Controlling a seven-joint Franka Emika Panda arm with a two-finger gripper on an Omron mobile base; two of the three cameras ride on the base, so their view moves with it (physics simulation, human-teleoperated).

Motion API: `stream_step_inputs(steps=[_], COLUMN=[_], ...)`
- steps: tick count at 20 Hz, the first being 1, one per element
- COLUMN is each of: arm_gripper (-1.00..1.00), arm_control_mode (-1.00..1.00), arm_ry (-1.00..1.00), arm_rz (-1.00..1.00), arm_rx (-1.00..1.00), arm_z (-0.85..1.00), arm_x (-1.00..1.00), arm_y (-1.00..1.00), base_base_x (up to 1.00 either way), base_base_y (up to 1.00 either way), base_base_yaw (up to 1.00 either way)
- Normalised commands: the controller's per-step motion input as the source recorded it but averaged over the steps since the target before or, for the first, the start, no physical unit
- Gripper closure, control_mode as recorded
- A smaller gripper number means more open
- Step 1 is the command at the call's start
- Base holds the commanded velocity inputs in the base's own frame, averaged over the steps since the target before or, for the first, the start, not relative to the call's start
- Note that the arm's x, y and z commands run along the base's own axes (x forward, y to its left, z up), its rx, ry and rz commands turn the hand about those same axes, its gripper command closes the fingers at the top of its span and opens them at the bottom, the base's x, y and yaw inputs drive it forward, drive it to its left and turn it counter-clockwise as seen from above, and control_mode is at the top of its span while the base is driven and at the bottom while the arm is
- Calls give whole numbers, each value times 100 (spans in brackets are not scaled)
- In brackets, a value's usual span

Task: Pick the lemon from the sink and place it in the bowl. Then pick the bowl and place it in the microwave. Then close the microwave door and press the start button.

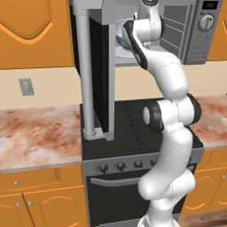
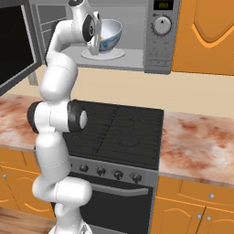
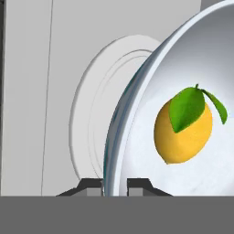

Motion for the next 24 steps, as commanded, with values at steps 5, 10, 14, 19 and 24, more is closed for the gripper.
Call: stream_step_inputs(steps=[5,10,14,19,24], arm_gripper=[100,100,-100,-100,-100], arm_control_mode=[-100,-100,-100,-100,-100], arm_ry=[4,6,1,-1,-11], arm_rz=[0,0,0,0,0], arm_rx=[0,0,0,0,0], arm_z=[0,-1,-2,0,0], arm_x=[0,0,0,0,-29], arm_y=[0,0,0,0,0], base_base_x=[0,0,0,0,0], base_base_y=[0,0,0,0,0], base_base_yaw=[0,0,0,0,0])
